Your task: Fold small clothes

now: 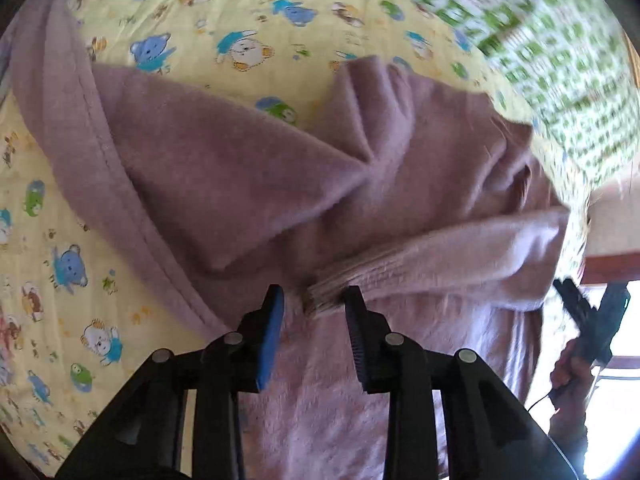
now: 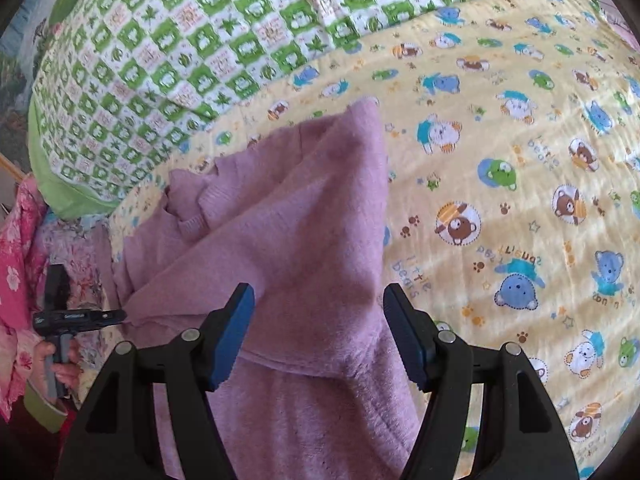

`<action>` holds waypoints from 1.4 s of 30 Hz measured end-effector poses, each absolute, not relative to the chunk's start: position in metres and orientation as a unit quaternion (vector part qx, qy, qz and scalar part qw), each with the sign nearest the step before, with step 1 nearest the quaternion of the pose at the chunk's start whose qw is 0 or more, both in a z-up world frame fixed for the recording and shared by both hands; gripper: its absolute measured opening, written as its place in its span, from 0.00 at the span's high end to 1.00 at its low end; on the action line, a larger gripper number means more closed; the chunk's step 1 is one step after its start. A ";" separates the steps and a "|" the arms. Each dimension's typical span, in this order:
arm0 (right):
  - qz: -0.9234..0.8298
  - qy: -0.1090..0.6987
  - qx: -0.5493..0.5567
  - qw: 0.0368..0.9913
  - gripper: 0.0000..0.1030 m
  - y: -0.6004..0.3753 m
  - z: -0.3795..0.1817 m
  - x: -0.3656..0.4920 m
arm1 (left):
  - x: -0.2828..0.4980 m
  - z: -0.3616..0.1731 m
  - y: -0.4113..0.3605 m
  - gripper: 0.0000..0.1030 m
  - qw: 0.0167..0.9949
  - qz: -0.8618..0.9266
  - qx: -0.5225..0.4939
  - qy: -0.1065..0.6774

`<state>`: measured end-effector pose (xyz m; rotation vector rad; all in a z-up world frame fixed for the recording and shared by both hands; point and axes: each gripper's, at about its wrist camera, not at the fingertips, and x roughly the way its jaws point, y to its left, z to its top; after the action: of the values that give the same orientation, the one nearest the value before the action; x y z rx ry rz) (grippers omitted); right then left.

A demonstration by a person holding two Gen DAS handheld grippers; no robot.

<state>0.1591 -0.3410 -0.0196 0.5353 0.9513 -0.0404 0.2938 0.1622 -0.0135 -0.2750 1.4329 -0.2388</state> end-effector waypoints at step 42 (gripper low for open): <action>0.012 0.487 0.242 0.839 0.92 -0.391 -0.038 0.185 | 0.268 -0.039 -0.001 0.97 0.779 -0.210 0.265 0.528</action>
<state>0.1852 -0.3909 -0.0383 0.5119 1.0293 0.0258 0.2684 -0.0011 -0.0393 0.5738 1.1402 -0.4541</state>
